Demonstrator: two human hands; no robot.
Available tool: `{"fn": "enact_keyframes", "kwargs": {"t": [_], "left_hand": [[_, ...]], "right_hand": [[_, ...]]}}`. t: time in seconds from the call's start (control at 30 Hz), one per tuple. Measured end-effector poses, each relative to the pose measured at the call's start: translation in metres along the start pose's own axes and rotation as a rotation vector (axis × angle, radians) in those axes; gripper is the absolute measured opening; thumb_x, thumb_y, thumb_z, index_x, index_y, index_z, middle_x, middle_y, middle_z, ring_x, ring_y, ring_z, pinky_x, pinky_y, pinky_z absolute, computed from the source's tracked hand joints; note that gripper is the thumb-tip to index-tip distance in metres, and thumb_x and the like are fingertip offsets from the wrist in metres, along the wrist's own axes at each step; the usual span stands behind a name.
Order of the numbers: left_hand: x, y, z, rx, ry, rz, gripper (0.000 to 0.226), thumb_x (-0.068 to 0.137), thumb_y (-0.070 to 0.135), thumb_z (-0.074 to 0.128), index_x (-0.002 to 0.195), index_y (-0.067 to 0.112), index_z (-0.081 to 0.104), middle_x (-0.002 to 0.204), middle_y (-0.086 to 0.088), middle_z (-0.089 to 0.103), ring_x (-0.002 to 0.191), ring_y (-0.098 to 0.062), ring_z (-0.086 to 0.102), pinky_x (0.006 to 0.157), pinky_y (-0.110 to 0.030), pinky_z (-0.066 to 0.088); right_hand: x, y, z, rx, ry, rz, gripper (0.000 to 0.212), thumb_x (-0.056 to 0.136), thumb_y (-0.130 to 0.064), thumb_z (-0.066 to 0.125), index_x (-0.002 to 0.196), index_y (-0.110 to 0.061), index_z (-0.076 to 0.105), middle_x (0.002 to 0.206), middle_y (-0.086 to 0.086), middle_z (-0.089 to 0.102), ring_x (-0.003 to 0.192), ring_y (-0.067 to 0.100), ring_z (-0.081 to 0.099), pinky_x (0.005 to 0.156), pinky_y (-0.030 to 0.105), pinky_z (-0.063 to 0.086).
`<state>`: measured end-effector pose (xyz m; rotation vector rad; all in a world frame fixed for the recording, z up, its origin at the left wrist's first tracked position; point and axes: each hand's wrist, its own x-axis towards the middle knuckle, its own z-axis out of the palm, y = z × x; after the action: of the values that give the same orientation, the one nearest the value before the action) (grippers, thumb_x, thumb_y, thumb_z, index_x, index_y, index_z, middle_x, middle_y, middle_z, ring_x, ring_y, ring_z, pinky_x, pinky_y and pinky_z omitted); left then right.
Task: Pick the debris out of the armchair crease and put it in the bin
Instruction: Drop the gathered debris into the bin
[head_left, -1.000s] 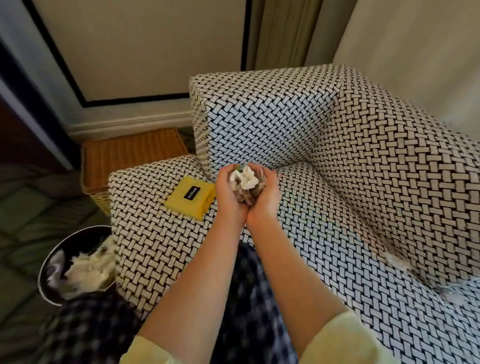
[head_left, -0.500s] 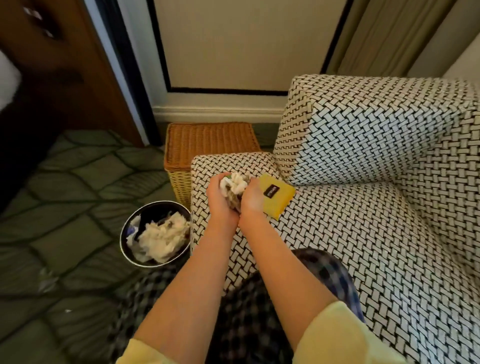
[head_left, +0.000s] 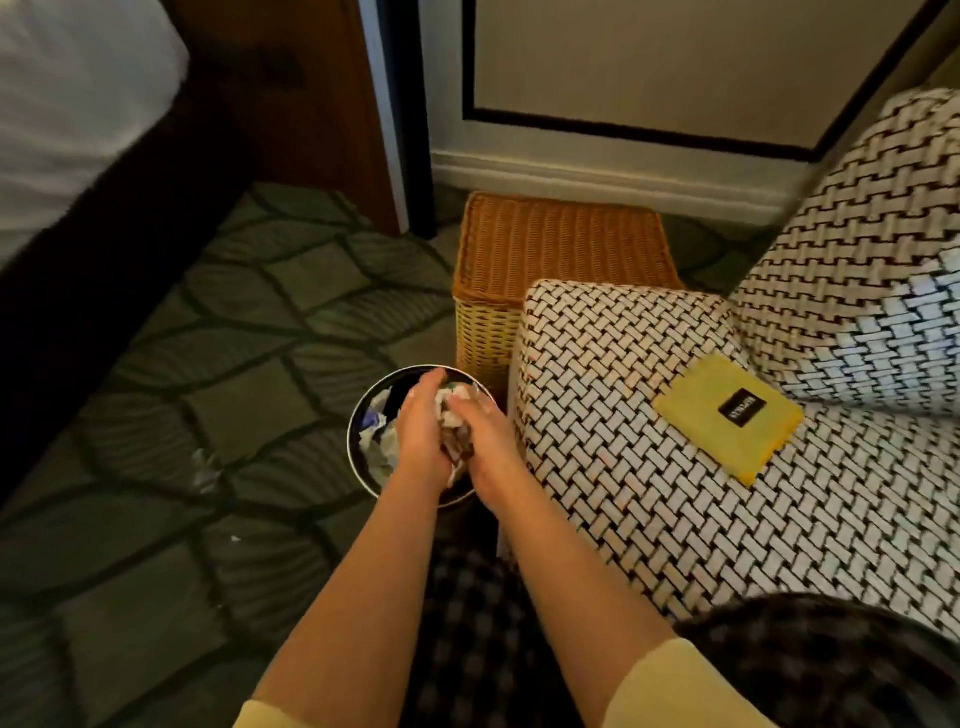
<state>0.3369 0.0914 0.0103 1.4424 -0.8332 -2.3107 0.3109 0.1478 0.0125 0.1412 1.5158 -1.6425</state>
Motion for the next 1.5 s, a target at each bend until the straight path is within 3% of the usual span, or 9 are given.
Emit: {"fn": "enact_keyframes", "kwargs": {"t": [0.17, 0.57, 0.73, 0.87, 0.97, 1.07, 1.17, 1.33, 1.5], "left_hand": [[0.023, 0.005, -0.017, 0.004, 0.017, -0.039, 0.02, 0.085, 0.025, 0.054, 0.094, 0.011, 0.066, 0.083, -0.01, 0.069, 0.078, -0.024, 0.064, 0.07, -0.031, 0.05], [0.087, -0.005, -0.048, -0.006, 0.109, -0.134, 0.03, 0.084, 0.031, 0.052, 0.101, 0.011, 0.067, 0.1, -0.013, 0.07, 0.097, -0.027, 0.064, 0.084, -0.039, 0.049], [0.089, -0.009, -0.043, -0.005, 0.1, -0.114, 0.023, 0.09, 0.024, 0.046, 0.078, 0.013, 0.063, 0.06, -0.004, 0.071, 0.075, -0.022, 0.063, 0.068, -0.032, 0.048], [0.09, -0.011, -0.045, 0.08, 0.131, -0.085, 0.027, 0.088, 0.03, 0.049, 0.104, 0.014, 0.065, 0.096, -0.007, 0.069, 0.09, -0.023, 0.063, 0.08, -0.035, 0.049], [0.084, -0.01, -0.046, 0.174, 0.159, -0.059, 0.032, 0.091, 0.032, 0.043, 0.116, 0.019, 0.058, 0.105, 0.003, 0.058, 0.088, -0.013, 0.054, 0.083, -0.031, 0.039], [0.074, -0.007, -0.042, 0.169, 0.142, -0.056, 0.03, 0.095, 0.028, 0.039, 0.118, 0.018, 0.055, 0.093, 0.005, 0.059, 0.074, -0.007, 0.052, 0.068, -0.025, 0.041], [0.063, -0.006, -0.037, 0.231, 0.162, -0.03, 0.031, 0.096, 0.026, 0.038, 0.121, 0.016, 0.053, 0.09, 0.007, 0.055, 0.069, -0.003, 0.048, 0.077, -0.025, 0.037], [0.054, -0.001, -0.026, 0.454, 0.268, -0.041, 0.035, 0.093, 0.028, 0.047, 0.127, 0.02, 0.054, 0.125, 0.002, 0.056, 0.11, -0.017, 0.053, 0.092, -0.032, 0.041], [0.023, -0.009, 0.0, 0.349, 0.143, -0.048, 0.023, 0.093, 0.02, 0.05, 0.113, 0.015, 0.057, 0.101, 0.001, 0.06, 0.091, -0.015, 0.056, 0.079, -0.031, 0.043]], "right_hand": [[0.041, 0.018, 0.003, 0.028, -0.021, 0.163, 0.023, 0.092, -0.01, 0.045, 0.108, -0.018, 0.059, 0.124, 0.013, 0.058, 0.113, 0.027, 0.055, 0.093, 0.038, 0.047], [0.093, 0.042, 0.009, 0.085, 0.08, 0.37, 0.048, 0.083, -0.037, 0.056, 0.124, -0.014, 0.054, 0.115, 0.01, 0.064, 0.104, 0.026, 0.06, 0.096, 0.042, 0.046], [0.098, 0.051, 0.007, 0.11, 0.125, 0.375, 0.054, 0.082, -0.045, 0.051, 0.128, -0.02, 0.052, 0.12, 0.009, 0.061, 0.109, 0.025, 0.057, 0.099, 0.044, 0.043], [0.095, 0.05, 0.007, 0.162, 0.149, 0.365, 0.048, 0.087, -0.043, 0.045, 0.124, -0.015, 0.056, 0.109, 0.011, 0.065, 0.1, 0.026, 0.061, 0.091, 0.039, 0.048], [0.092, 0.045, 0.001, 0.178, 0.166, 0.356, 0.028, 0.093, -0.035, 0.042, 0.094, -0.015, 0.061, 0.087, 0.005, 0.062, 0.086, 0.02, 0.058, 0.077, 0.032, 0.047], [0.08, 0.036, -0.001, 0.19, 0.162, 0.351, 0.032, 0.096, -0.032, 0.038, 0.112, -0.014, 0.058, 0.097, 0.003, 0.057, 0.092, 0.018, 0.052, 0.083, 0.031, 0.038], [0.063, 0.022, 0.0, 0.188, 0.153, 0.357, 0.042, 0.097, -0.031, 0.035, 0.131, -0.012, 0.048, 0.13, 0.007, 0.052, 0.117, 0.019, 0.046, 0.086, 0.03, 0.031], [0.032, 0.001, -0.006, 0.208, 0.094, 0.329, 0.041, 0.097, -0.031, 0.034, 0.131, -0.011, 0.048, 0.132, 0.006, 0.049, 0.117, 0.018, 0.046, 0.091, 0.032, 0.034], [0.012, -0.017, -0.013, 0.252, -0.029, 0.241, 0.049, 0.098, -0.04, 0.026, 0.14, -0.019, 0.038, 0.151, 0.006, 0.027, 0.141, 0.022, 0.021, 0.113, 0.043, 0.016]]}}
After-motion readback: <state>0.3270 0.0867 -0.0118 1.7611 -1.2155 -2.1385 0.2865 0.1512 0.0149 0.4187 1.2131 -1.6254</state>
